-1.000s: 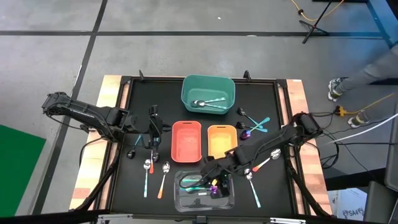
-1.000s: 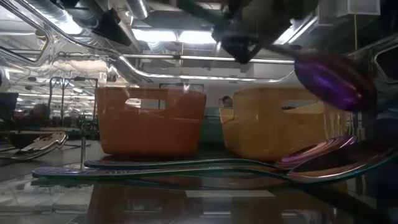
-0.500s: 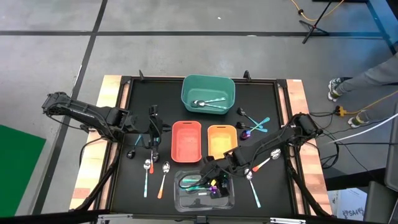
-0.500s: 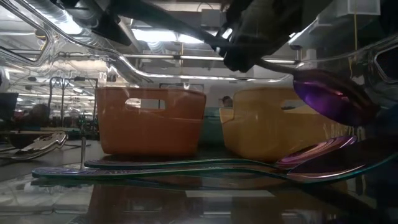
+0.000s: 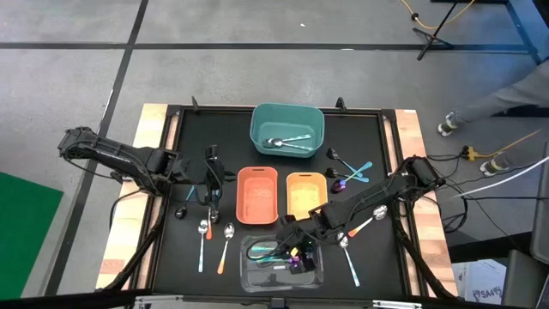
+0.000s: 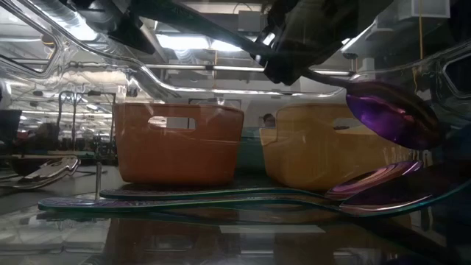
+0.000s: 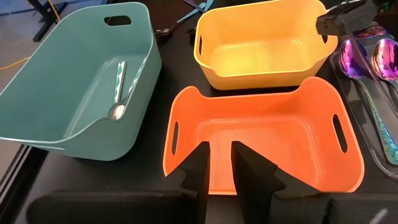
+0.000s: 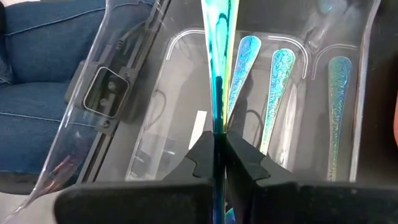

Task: Sort silverware by color (type)
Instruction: Put the blue spoon into the transparent bin, then put the orange spoon into the orange bin

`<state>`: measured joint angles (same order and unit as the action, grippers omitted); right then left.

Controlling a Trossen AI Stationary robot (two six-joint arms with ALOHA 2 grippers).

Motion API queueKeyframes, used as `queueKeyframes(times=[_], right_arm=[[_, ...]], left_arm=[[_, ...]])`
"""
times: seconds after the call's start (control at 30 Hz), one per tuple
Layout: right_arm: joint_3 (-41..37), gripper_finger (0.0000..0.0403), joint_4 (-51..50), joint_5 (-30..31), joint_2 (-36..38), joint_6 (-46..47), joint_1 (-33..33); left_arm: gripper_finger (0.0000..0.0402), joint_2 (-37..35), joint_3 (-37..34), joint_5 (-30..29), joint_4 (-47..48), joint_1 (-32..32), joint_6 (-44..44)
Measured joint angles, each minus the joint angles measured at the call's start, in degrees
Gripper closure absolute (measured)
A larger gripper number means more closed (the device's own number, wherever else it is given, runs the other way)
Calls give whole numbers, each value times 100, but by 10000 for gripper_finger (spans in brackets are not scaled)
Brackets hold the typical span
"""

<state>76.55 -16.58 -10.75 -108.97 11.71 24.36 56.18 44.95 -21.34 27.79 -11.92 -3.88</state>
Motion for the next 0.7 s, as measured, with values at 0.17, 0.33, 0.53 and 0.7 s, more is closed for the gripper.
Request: queueKeyframes(times=[0.17, 0.33, 0.53, 0.7], right_arm=[[0, 343, 2, 110, 3, -125, 2], [0, 295, 0, 110, 4, -171, 2], [0, 275, -55, 110, 4, -249, 2], [0, 274, -50, 108, 7, -454, 2]], left_arm=[[342, 0, 0, 0, 0, 0, 0], [342, 0, 0, 0, 0, 2, 0], [342, 0, 0, 0, 0, 1, 0], [342, 0, 0, 0, 0, 0, 0]])
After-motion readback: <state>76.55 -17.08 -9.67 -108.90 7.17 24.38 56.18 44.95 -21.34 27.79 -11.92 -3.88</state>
